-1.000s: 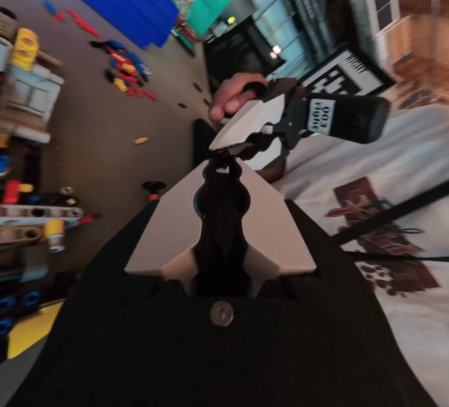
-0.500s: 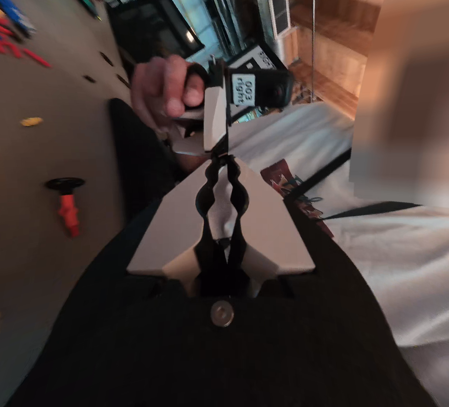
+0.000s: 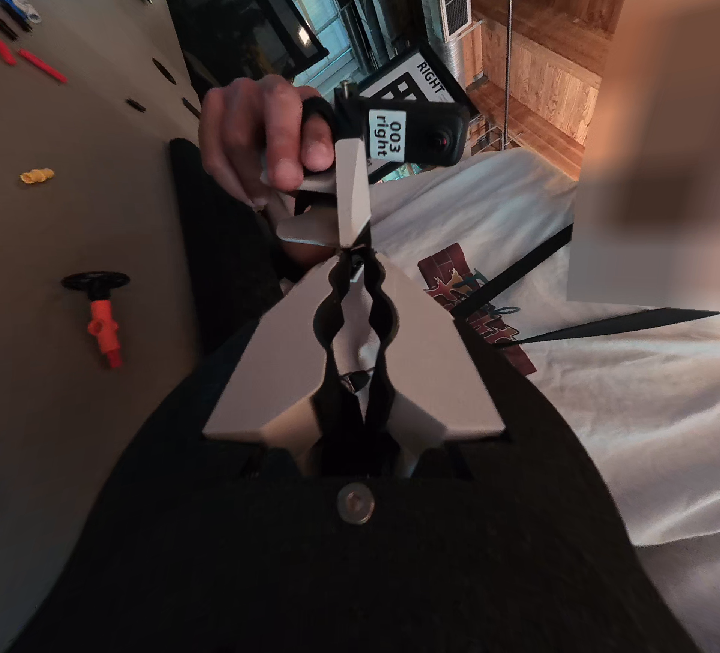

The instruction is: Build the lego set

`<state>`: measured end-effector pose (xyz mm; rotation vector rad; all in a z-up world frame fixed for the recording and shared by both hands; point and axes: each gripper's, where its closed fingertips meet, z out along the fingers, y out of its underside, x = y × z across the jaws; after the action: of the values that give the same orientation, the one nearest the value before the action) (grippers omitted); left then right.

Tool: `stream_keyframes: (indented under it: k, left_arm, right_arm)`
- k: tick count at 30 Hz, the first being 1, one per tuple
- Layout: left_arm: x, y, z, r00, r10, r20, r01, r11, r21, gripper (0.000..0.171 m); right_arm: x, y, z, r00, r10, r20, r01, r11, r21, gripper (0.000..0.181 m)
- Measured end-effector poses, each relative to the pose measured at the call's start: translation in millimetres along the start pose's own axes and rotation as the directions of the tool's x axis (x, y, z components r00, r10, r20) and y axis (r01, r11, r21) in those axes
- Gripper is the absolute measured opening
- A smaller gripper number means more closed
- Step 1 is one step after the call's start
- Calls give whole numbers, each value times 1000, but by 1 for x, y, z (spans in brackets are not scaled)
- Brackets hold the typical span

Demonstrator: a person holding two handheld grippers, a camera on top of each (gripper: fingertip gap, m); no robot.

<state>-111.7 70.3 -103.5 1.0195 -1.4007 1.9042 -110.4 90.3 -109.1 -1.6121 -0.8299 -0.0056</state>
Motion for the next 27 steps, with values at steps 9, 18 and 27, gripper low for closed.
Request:
stream_keyframes:
  k: [9, 18, 27]
  left_arm:
    - [-18, -12, -6, 988, 43, 146, -52, 997, 58, 4]
    - [-36, -19, -11, 961, 59, 270, -89, 991, 99, 5]
    - [-39, -14, -16, 954, 70, 290, -93, 993, 68, 4]
  right_arm:
    - [14, 16, 1, 997, 35, -64, -39, 997, -66, 15]
    - [26, 33, 7, 986, 43, -160, -71, 983, -169, 15]
    - [20, 34, 10, 987, 85, -134, -107, 979, -172, 20]
